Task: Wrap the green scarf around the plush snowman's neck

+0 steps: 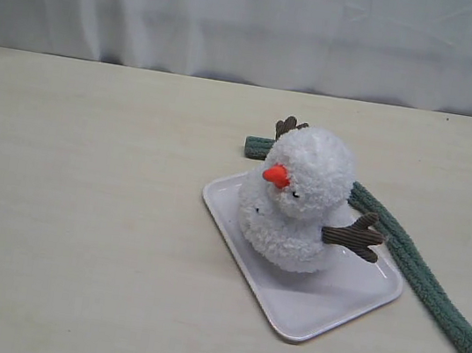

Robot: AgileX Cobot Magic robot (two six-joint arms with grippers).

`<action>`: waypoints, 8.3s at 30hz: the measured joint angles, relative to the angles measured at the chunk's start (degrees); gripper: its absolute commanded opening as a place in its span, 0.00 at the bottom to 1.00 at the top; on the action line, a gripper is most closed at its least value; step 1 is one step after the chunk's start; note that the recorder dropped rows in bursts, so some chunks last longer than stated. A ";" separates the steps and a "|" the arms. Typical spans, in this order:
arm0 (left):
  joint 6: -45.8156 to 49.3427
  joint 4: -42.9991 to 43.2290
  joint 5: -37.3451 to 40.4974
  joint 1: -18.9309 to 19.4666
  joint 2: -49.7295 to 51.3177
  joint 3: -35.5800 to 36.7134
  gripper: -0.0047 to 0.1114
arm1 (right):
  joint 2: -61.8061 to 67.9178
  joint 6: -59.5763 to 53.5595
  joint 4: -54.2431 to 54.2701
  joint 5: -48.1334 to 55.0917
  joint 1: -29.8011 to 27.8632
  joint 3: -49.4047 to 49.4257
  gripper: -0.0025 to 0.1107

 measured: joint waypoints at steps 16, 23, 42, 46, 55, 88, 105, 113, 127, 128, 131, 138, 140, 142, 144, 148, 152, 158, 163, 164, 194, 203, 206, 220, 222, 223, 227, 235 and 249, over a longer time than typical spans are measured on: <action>0.00 0.00 0.00 0.00 0.00 0.00 0.04 | 43.24 -17.96 8.92 -4.00 0.00 -2.37 0.56; 0.00 0.00 0.00 0.00 0.00 0.00 0.04 | 59.38 -19.92 11.47 -8.75 0.00 -10.49 0.56; 0.00 0.00 0.00 0.00 0.00 0.00 0.04 | 81.38 -37.04 21.45 -10.31 0.00 -24.91 0.56; 0.00 0.00 0.00 0.00 0.00 0.00 0.04 | 82.24 -42.86 25.71 -10.70 0.00 -25.05 0.56; 0.00 0.00 0.00 0.00 0.00 0.00 0.04 | 82.48 -44.92 26.92 -10.89 0.00 -25.05 0.17; 0.00 0.00 0.00 0.00 0.00 0.00 0.04 | 18.34 -47.31 48.33 12.00 0.00 -25.05 0.06; 0.00 0.00 0.00 0.00 0.00 0.00 0.04 | 17.04 -50.33 60.73 20.98 0.11 -25.05 0.06; 0.00 0.00 0.00 0.00 0.00 0.00 0.04 | 23.84 -51.90 58.23 14.11 0.11 -23.76 0.06; 0.00 0.00 0.00 0.00 0.00 0.00 0.04 | 34.90 -52.72 47.62 -7.17 23.57 -20.28 0.06; 0.00 0.00 0.00 0.00 0.00 0.00 0.04 | 35.44 -51.65 46.15 -9.18 25.33 -20.28 0.06; 0.00 0.00 0.00 0.00 0.00 0.00 0.04 | 37.65 -48.52 42.30 -13.89 31.16 -20.28 0.06; 0.00 0.00 0.00 0.00 0.00 0.00 0.04 | 43.89 -47.17 39.37 -21.54 39.13 -20.28 0.06; 0.00 0.00 0.00 0.00 0.00 0.00 0.04 | 44.99 -46.50 39.53 -21.95 39.26 -20.28 0.06; 0.00 0.00 0.00 0.00 0.00 0.00 0.04 | 45.28 -45.33 40.16 -21.95 39.29 -20.28 0.06; 0.00 0.00 0.00 0.00 0.00 0.00 0.04 | 45.38 -44.48 40.86 -20.52 39.29 -20.54 0.06; 0.00 0.00 0.00 0.00 0.00 0.00 0.04 | 45.15 -44.10 41.49 -16.79 39.29 -22.12 0.06; 0.00 0.00 0.00 0.00 0.00 0.00 0.04 | 44.91 -44.10 40.45 -16.20 39.39 -22.23 0.06; 0.00 0.00 0.00 0.00 0.00 0.00 0.04 | 47.68 -44.08 37.05 -17.76 39.39 -19.04 0.06; 0.00 0.00 0.00 0.00 0.00 0.00 0.04 | 50.36 -42.45 36.40 -24.10 39.39 -17.48 0.06; 0.00 0.00 0.00 0.00 0.00 0.00 0.04 | 50.65 -42.41 36.40 -25.69 39.39 -17.48 0.06; 0.00 0.00 0.00 0.00 0.00 0.00 0.04 | 49.69 -18.24 11.86 -16.12 24.76 -16.87 0.06; 0.00 0.00 0.00 0.00 0.00 0.00 0.04 | 49.62 0.99 -7.81 -9.83 24.76 -16.87 0.06; 0.00 0.00 0.00 0.00 0.00 0.00 0.04 | 49.62 1.68 -8.58 -8.33 24.76 -16.87 0.06; 0.00 0.00 0.00 0.00 0.00 0.00 0.04 | 51.07 2.38 -12.68 -1.55 24.76 -16.87 0.06; 0.00 0.00 0.00 0.00 0.00 0.00 0.04 | 51.07 2.38 -12.50 -1.55 24.76 -16.87 0.06; 0.00 0.00 0.00 0.00 0.00 0.00 0.04 | 51.07 2.38 -12.41 -1.55 24.76 -16.87 0.06; 0.00 0.00 0.00 0.00 0.00 0.00 0.04 | 51.07 2.38 -10.81 -3.00 24.76 -16.87 0.06; 0.00 0.00 0.00 0.00 0.00 0.00 0.04 | 48.28 -4.51 2.75 -7.65 24.76 -16.87 0.06; 0.00 0.00 0.00 0.00 0.00 0.00 0.04 | 49.51 -5.04 3.16 -3.57 24.76 -16.87 0.36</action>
